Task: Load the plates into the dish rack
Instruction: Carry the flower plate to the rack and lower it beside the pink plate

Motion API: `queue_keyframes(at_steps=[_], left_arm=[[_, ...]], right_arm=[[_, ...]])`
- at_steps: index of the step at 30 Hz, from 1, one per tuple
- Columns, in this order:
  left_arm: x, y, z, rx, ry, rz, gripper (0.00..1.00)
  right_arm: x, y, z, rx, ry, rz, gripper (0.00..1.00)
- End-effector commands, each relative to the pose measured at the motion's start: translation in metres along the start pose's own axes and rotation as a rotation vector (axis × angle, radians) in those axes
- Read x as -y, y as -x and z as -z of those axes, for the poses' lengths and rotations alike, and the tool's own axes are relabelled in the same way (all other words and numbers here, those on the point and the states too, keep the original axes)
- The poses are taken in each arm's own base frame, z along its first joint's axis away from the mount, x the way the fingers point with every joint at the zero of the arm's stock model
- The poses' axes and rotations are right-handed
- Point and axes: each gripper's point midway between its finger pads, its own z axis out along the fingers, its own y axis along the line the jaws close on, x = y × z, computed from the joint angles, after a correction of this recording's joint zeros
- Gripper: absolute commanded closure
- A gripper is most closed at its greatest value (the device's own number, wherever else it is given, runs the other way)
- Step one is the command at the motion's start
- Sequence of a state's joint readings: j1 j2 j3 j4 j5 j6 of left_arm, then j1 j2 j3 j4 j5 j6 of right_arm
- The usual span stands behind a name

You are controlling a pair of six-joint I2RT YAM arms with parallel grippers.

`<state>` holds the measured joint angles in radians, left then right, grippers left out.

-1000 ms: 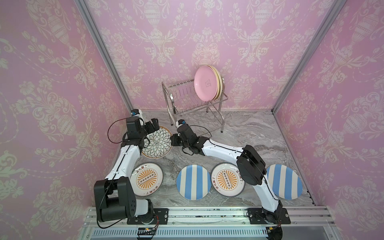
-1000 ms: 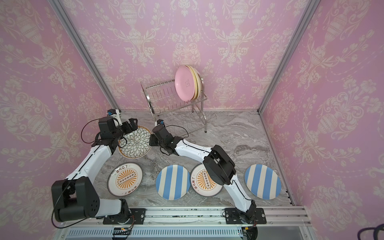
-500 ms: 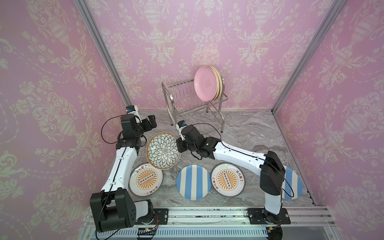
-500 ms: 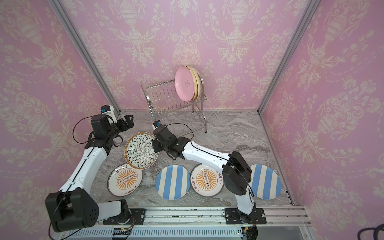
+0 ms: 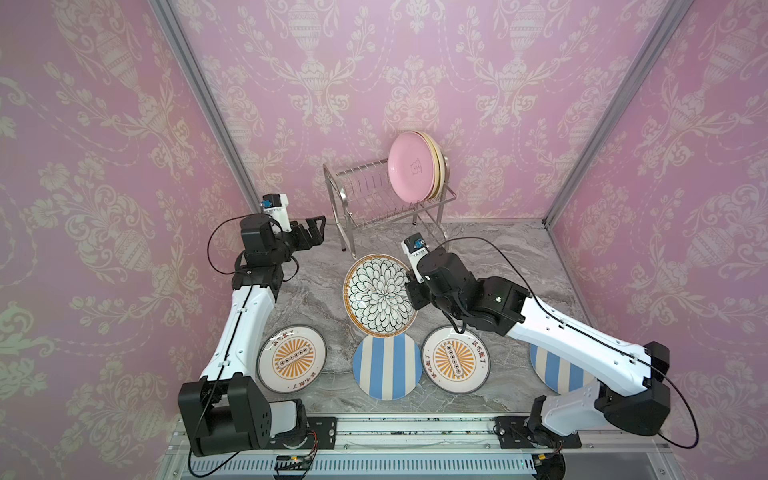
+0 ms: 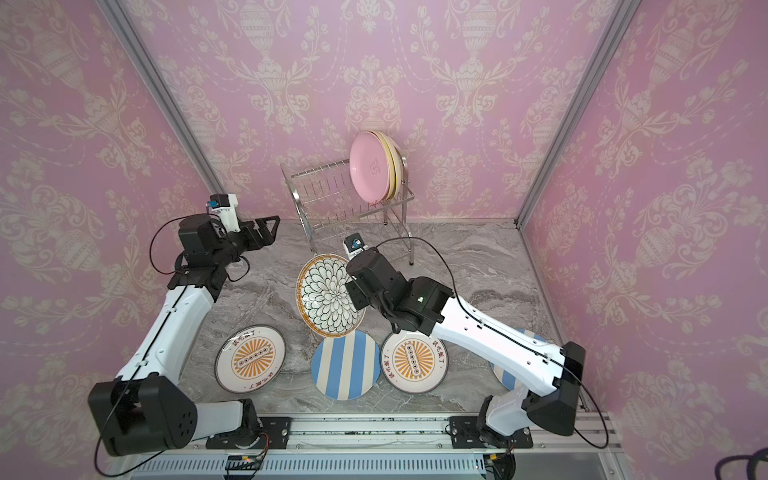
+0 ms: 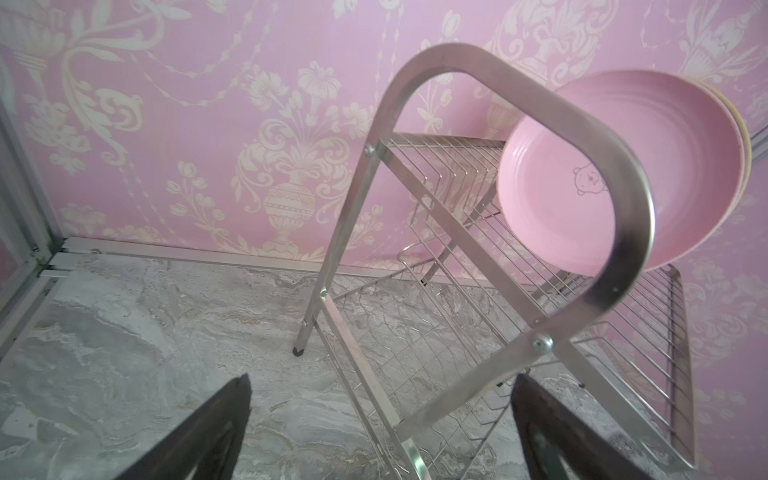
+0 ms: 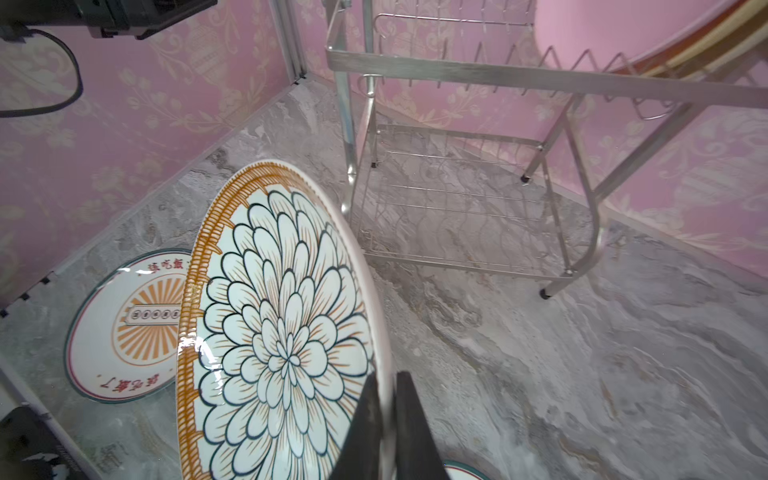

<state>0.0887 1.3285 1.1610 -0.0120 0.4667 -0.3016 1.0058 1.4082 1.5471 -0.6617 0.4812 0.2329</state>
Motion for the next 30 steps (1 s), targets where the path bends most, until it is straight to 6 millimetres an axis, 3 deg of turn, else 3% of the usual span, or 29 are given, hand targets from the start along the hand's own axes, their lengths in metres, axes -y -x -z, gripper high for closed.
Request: queue_keyframes(at_steps=[1,4,7,17,24,30], left_arm=[[0.024,-0.004,-0.007,-0.023,-0.072,-0.088,0.01],[0.024,-0.009,-0.009,-0.023,-0.085,-0.057,0.01],[0.028,-0.018,-0.011,-0.044,-0.102,-0.047,0.01],[0.031,-0.040,-0.004,-0.060,-0.134,0.053,0.01],[0.035,-0.057,0.004,-0.077,-0.161,0.116,0.01],[0.040,-0.059,0.017,-0.067,-0.159,0.108,0.01]], right_arm=[[0.051,0.045,0.062,0.170,-0.139,-0.051,1.00],[0.070,0.062,0.085,0.226,-0.195,-0.038,1.00],[0.076,0.086,0.098,0.292,-0.228,-0.012,1.00],[0.093,0.197,0.112,0.560,-0.525,0.100,1.00],[0.123,0.240,0.076,0.618,-0.548,0.006,1.00],[0.126,0.273,0.046,0.689,-0.630,0.033,1.00]])
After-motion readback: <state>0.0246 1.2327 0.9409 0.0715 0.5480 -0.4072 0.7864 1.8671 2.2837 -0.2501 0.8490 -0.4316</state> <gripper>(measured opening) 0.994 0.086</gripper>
